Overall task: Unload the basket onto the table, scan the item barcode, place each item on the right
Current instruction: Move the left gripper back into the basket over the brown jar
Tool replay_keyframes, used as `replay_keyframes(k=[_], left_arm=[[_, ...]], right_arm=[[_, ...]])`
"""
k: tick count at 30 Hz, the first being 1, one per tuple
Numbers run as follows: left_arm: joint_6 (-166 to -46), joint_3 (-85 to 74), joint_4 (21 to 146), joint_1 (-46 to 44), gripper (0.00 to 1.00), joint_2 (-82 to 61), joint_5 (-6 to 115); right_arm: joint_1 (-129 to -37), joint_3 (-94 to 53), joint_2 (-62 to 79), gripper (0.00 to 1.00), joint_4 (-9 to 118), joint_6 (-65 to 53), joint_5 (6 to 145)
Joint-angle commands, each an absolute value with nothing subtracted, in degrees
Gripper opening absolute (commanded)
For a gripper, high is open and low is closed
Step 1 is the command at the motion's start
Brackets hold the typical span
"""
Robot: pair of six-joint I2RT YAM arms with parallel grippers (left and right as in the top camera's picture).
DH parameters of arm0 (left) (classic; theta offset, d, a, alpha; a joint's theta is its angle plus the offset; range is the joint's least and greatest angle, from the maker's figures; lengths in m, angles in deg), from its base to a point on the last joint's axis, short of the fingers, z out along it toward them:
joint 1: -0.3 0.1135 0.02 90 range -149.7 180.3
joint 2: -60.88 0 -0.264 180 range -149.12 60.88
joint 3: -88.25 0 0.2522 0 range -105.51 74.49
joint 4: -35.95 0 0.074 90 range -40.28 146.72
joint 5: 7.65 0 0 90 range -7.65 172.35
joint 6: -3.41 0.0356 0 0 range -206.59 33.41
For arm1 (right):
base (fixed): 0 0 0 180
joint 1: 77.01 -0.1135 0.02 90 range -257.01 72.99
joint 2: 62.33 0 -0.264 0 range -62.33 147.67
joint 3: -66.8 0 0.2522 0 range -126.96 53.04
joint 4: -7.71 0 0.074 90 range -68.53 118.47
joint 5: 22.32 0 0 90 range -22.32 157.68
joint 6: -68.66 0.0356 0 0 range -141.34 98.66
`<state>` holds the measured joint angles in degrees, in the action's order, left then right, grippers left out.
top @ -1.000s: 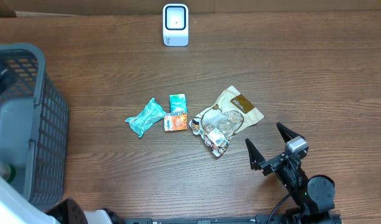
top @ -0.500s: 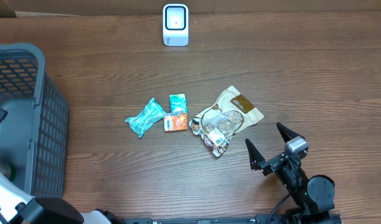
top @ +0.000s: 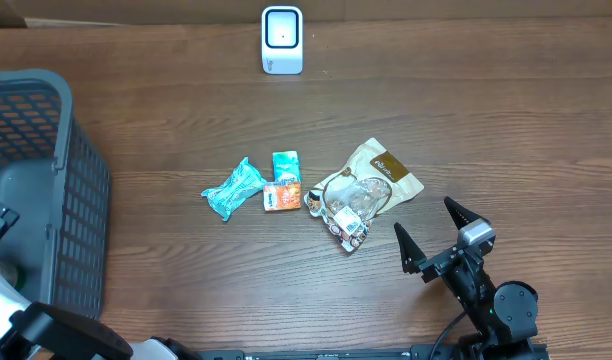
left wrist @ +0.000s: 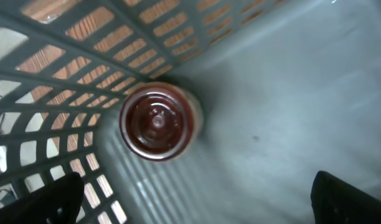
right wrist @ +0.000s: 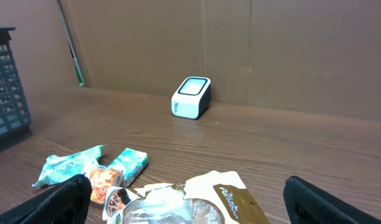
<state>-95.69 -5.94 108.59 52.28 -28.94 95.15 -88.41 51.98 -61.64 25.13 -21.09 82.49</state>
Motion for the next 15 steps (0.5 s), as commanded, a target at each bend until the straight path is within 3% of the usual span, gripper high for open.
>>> replay_keyframes(k=[1, 15], left_arm=[[-91.2, -1.7, 105.1, 55.6, 1.0, -29.4, 97.5], [-90.4, 5.2, 94.9, 59.9, 0.99, -33.0, 96.9]], right_arm=[[-88.6, 52.6, -62.2, 1.0, 24.8, -20.9, 82.4], [-88.6, 52.6, -62.2, 1.0, 24.8, -20.9, 82.4]])
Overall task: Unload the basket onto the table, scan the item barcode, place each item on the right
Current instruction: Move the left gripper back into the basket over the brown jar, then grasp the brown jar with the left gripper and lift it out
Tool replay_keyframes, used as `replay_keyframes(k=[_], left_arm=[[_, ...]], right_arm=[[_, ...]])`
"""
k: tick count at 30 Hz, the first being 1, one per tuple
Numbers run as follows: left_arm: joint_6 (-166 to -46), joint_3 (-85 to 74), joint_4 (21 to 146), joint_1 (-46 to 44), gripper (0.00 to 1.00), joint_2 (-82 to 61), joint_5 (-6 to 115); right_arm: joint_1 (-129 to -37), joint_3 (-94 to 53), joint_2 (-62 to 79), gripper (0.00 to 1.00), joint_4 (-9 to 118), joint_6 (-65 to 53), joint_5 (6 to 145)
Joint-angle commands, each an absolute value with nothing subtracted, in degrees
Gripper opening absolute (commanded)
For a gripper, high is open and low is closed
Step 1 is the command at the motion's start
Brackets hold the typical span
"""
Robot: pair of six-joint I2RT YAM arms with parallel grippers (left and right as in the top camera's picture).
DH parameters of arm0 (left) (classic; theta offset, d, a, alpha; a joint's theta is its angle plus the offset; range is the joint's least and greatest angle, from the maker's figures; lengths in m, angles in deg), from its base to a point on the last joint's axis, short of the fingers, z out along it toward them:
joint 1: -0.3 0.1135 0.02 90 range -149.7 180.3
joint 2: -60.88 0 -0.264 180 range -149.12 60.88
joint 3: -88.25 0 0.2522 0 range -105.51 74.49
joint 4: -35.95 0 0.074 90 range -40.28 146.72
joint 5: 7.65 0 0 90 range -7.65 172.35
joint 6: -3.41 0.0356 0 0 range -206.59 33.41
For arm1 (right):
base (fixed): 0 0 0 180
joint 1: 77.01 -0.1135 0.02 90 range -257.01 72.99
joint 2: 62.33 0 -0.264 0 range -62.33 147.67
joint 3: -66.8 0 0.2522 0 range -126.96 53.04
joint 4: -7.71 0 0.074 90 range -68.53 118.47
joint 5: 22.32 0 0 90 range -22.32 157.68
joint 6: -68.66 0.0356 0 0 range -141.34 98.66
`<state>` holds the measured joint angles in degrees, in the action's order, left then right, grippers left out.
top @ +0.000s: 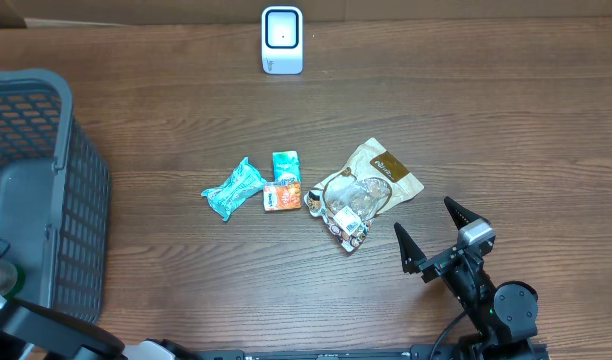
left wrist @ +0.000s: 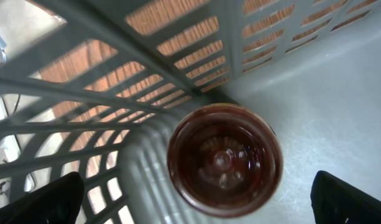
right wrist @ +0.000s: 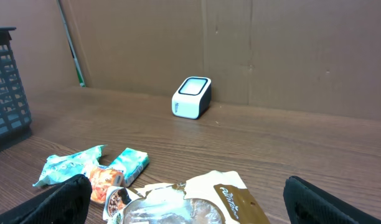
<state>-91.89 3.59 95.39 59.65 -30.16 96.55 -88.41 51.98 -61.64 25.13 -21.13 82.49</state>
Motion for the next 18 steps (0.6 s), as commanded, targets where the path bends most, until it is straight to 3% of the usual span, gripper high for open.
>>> replay_keyframes(k=[1, 10, 13, 15, 17, 18], left_arm=[[-90.4, 5.2, 94.8, 59.9, 1.0, -34.0, 96.9], [-90.4, 5.2, 94.2, 59.9, 0.98, -38.4, 95.9], [-90.4, 5.2, 93.3, 59.9, 0.83, -38.4, 95.8], [-90.4, 5.2, 93.1, 59.7, 0.68, -38.4, 95.7], [-90.5, 5.2, 92.9, 59.7, 0.43, -38.4, 95.3], [-90.6, 5.2, 92.8, 59.7, 0.4, -38.4, 95.3]], right_arm=[[-88.6, 52.6, -62.2, 1.0, 24.8, -20.9, 82.4], [-88.6, 52.6, -62.2, 1.0, 24.8, -20.9, 82.4], [-88.6, 52.6, -62.2, 1.0, 24.8, -20.9, 82.4], [-88.6, 52.6, -62.2, 1.0, 24.8, -20.9, 82.4], [-88.6, 52.6, -62.2, 1.0, 24.8, -20.9, 82.4], [-88.6, 52.6, -62.2, 1.0, 24.8, -20.9, 82.4]])
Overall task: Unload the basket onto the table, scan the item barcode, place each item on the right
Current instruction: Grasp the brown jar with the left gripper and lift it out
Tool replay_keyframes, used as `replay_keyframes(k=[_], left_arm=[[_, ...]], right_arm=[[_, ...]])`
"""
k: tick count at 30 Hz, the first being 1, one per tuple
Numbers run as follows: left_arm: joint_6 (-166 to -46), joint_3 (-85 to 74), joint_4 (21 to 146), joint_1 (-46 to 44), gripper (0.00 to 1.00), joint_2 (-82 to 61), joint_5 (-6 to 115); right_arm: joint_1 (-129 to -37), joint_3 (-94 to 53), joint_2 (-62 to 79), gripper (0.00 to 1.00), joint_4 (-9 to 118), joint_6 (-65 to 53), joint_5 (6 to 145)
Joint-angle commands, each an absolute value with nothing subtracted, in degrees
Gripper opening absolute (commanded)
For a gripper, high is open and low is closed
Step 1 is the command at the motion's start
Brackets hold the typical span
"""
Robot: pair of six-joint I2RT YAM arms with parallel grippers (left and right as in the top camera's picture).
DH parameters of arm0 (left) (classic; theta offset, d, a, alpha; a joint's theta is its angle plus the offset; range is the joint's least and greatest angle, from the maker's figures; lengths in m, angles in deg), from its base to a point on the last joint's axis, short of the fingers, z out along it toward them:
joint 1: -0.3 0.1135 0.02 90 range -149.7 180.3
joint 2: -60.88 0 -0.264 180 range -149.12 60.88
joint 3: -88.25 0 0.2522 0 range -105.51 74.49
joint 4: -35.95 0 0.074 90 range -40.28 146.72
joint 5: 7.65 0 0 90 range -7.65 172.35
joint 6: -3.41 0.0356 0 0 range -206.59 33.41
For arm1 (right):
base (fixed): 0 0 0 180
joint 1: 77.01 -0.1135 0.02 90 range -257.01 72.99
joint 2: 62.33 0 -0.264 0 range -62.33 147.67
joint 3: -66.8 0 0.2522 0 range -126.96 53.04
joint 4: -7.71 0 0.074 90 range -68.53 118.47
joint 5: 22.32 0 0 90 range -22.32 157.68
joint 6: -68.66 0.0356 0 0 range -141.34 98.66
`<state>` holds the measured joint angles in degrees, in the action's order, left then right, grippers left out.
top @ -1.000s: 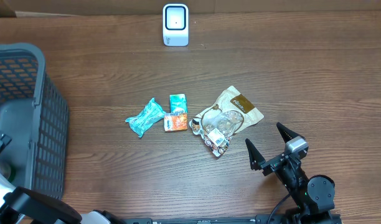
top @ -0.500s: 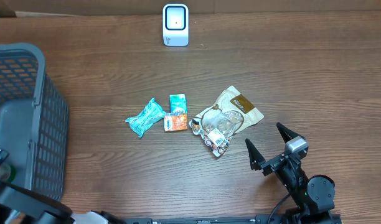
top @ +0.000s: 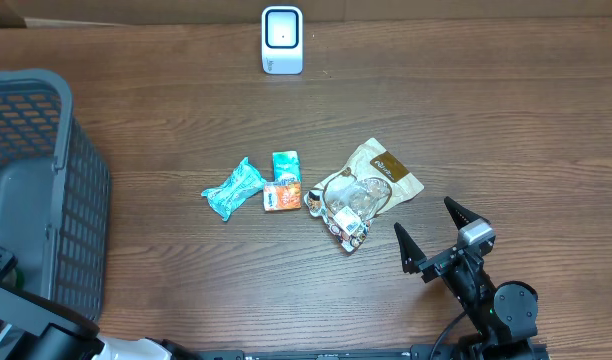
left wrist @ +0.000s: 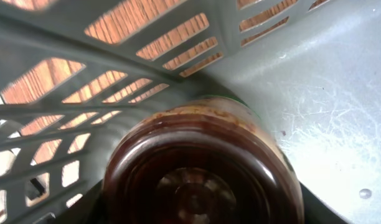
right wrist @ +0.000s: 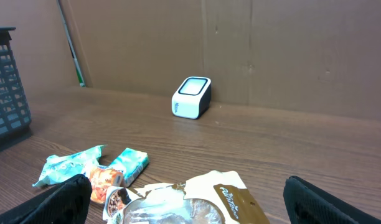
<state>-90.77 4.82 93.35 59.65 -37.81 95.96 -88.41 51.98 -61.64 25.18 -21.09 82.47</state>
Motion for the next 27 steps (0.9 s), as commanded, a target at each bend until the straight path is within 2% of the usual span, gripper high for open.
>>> replay_keyframes(k=[1, 13, 18, 27], left_arm=[[-90.8, 5.2, 92.8, 59.7, 0.39, -38.4, 95.1], [-92.4, 1.6, 95.4, 58.3, 0.37, -35.5, 90.1], [-93.4, -5.6, 98.0, 55.8, 0.36, -31.6, 82.2], [-102.0, -23.6, 108.3, 49.6, 0.36, -25.3, 73.3]], right_arm=[[-88.6, 52.6, -62.2, 1.0, 24.8, -20.9, 82.4], [-88.6, 52.6, -62.2, 1.0, 24.8, -20.9, 82.4], [-88.6, 52.6, -62.2, 1.0, 24.8, -20.9, 82.4], [-88.6, 52.6, -62.2, 1.0, 24.8, -20.9, 82.4]])
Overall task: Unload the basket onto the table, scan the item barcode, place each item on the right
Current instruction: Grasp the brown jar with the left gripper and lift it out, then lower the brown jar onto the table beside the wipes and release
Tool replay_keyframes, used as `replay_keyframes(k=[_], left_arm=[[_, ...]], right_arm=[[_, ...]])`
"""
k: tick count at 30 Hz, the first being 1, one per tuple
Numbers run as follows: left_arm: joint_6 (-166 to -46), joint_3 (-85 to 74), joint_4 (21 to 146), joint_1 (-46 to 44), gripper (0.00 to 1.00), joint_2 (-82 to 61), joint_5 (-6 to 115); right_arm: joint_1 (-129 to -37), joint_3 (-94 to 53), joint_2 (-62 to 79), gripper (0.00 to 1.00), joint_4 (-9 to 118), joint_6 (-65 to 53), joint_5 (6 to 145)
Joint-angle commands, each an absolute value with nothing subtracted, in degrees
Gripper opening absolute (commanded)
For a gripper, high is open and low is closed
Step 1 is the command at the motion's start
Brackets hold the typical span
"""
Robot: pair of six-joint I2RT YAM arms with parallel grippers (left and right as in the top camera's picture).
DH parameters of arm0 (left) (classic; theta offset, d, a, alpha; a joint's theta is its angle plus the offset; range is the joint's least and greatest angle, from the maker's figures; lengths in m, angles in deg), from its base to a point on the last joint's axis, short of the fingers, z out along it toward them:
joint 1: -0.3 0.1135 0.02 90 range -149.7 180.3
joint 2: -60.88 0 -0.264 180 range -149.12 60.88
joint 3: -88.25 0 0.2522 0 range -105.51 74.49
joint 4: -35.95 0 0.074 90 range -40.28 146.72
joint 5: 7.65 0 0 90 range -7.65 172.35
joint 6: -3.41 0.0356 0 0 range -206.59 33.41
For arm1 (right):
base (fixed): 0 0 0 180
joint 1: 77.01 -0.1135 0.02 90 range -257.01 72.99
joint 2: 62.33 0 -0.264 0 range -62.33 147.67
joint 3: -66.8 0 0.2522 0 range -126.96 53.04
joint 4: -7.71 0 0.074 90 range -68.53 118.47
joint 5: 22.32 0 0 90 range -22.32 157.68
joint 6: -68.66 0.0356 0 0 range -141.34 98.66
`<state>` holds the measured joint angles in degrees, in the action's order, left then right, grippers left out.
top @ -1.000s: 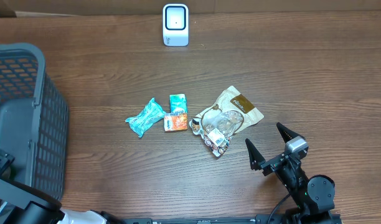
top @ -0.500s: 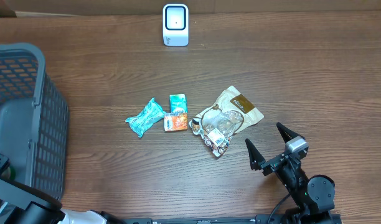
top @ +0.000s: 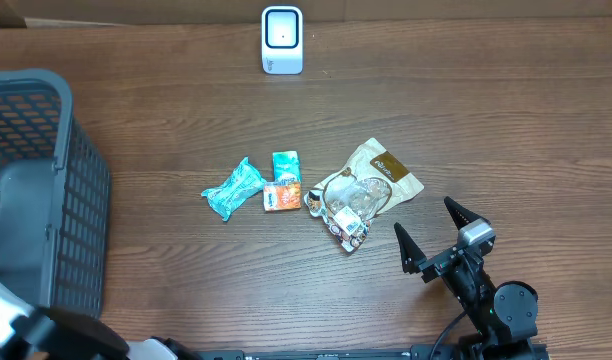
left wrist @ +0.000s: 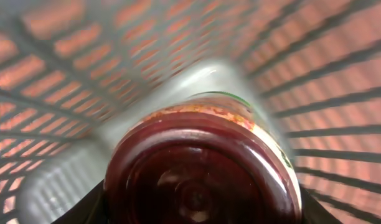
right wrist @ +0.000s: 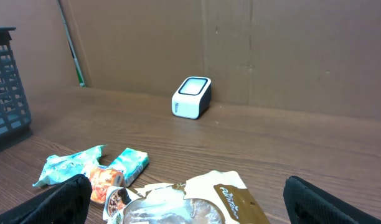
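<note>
A jar with a dark maroon lid (left wrist: 200, 149) and a green-edged label fills the left wrist view. My left gripper (left wrist: 200, 214) is shut on it, its dark fingers (left wrist: 84, 210) showing at both sides of the lid. Blurred basket mesh surrounds the jar. The white barcode scanner (top: 282, 40) stands at the table's far edge, also in the right wrist view (right wrist: 192, 97). My right gripper (top: 423, 215) rests open at the near right of the table, with nothing between its fingers (right wrist: 63, 199).
The grey mesh basket (top: 81, 190) takes up the left side. Mid-table lie a teal packet (top: 233, 188), two small teal and orange packs (top: 283, 182) and a brown pouch (top: 371, 185). A cardboard wall stands behind the scanner.
The jar sits the same way between my left fingers, but the basket behind it has changed from a floor corner to blurred mesh walls. The right arm has not moved.
My left gripper was open above the jar standing in a basket corner. Then it was nearer, over the lid. Then the lid filled the view between the fingers. Now the jar is held and the basket around it has shifted. The right arm stayed still throughout.
</note>
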<state>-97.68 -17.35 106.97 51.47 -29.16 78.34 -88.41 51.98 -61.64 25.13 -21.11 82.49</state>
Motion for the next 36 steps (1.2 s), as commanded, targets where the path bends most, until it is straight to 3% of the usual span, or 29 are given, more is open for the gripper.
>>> replay_keyframes(k=[1, 6, 23, 29, 36], left_arm=[[-102.4, -25.6, 109.2, 48.7, 0.34, -24.7, 72.9], [-103.6, -33.7, 113.8, 41.5, 0.27, -20.3, 70.3], [-103.5, -33.6, 133.6, 7.1, 0.3, -16.0, 78.6], [-103.5, -29.1, 135.5, -0.4, 0.28, -20.2, 82.7], [-101.3, -25.8, 133.8, -1.6, 0.27, -30.5, 85.7]], right_arm=[[-88.6, 52.6, -62.2, 1.0, 24.8, -20.9, 82.4], [-88.6, 52.6, -62.2, 1.0, 24.8, -20.9, 82.4], [-88.6, 52.6, -62.2, 1.0, 24.8, -20.9, 82.4], [-88.6, 52.6, -62.2, 1.0, 24.8, -20.9, 82.4], [-88.6, 52.6, -62.2, 1.0, 24.8, -20.9, 82.4]])
